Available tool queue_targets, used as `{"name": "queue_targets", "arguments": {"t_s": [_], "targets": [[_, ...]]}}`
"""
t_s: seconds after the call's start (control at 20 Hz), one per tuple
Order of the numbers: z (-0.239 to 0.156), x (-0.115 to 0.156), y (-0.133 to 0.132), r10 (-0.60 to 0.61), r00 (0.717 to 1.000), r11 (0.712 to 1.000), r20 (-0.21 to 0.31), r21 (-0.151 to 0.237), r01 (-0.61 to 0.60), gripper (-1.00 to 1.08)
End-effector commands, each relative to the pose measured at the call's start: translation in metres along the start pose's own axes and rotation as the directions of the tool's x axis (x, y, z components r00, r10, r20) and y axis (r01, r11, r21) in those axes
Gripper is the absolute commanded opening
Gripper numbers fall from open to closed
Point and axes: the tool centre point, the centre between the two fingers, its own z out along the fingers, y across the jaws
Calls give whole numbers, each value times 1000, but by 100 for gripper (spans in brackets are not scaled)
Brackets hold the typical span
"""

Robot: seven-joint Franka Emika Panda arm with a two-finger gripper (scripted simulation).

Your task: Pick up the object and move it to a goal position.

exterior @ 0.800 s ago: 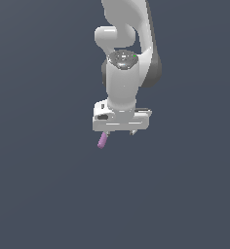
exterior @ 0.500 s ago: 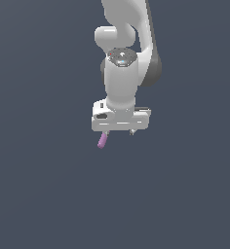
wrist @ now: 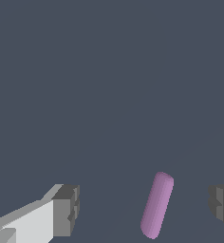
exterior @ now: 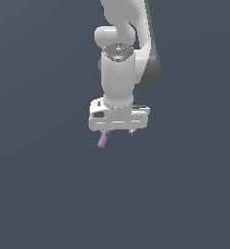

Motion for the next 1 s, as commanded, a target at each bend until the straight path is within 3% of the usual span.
{"name": "queue_targets", "arguments": {"t_s": [0.0, 0.4, 0.95], "targets": [[6, -3, 3, 12, 1000, 1000, 4, 0, -12, 100], [50, -34, 26, 113, 993, 994, 33, -6, -113, 100], [116, -101, 64, 290, 954, 957, 78, -35, -288, 100]]}}
